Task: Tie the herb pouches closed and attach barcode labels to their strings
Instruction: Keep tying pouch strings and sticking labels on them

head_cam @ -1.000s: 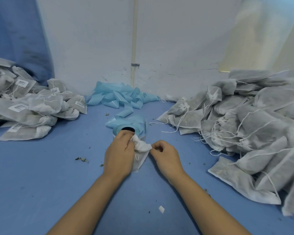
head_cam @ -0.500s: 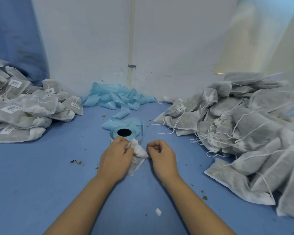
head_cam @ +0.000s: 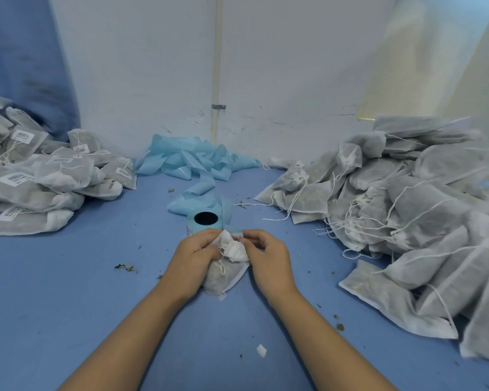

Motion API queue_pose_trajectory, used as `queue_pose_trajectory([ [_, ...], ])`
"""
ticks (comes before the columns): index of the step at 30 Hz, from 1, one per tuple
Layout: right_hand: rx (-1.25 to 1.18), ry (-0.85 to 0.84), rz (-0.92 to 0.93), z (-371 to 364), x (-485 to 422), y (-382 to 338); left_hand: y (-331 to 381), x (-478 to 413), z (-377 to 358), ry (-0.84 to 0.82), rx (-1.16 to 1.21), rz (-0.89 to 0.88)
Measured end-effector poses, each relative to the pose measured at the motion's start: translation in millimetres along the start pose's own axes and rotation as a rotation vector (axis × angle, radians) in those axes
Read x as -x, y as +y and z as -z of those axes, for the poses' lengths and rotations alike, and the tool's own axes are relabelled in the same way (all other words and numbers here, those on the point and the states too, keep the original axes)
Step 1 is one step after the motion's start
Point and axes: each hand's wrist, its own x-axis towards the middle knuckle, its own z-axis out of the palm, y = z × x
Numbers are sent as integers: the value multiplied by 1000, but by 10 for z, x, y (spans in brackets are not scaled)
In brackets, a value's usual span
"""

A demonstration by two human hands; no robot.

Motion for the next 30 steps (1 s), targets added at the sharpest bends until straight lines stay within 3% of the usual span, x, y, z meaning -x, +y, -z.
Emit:
queue_pose_trajectory([
  [14,-87,34,-22,27,-1,-17,14,9,-11,42,9,1],
  [21,-228,351,-83,75,-40,16,-35,-35,8,104,3,-5],
  [26,-292,413,-20,79,-3,-52,-21,-88,1,215,40,-2],
  [30,-197,352,202,1,111,-153,85,-158,-94,341,269,-24],
])
